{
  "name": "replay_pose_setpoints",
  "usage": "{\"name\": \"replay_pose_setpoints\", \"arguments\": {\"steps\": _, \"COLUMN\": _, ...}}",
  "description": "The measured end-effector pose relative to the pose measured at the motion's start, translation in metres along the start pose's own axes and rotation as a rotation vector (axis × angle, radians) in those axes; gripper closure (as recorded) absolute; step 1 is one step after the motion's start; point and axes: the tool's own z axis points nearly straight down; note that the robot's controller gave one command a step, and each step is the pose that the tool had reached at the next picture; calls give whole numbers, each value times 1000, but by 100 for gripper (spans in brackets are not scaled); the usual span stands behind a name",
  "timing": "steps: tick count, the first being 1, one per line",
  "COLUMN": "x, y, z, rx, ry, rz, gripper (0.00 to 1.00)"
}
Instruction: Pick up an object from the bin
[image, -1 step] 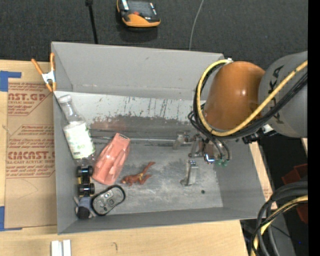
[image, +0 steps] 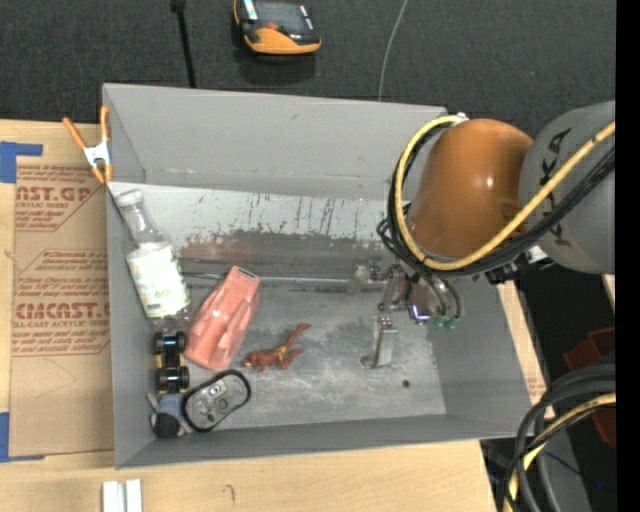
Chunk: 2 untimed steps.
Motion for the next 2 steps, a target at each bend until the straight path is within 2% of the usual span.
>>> {"name": "replay_pose_setpoints", "arguments": {"steps": 1, "x": -21, "y": 14, "z": 27, "rx": 2, "ry": -10, "rz": -85, "gripper": 0}}
{"name": "replay_pose_setpoints", "arguments": {"steps": 2, "x": -14, "y": 33, "z": 89, "rx": -1, "ry": -3, "rz": -111, "gripper": 0}}
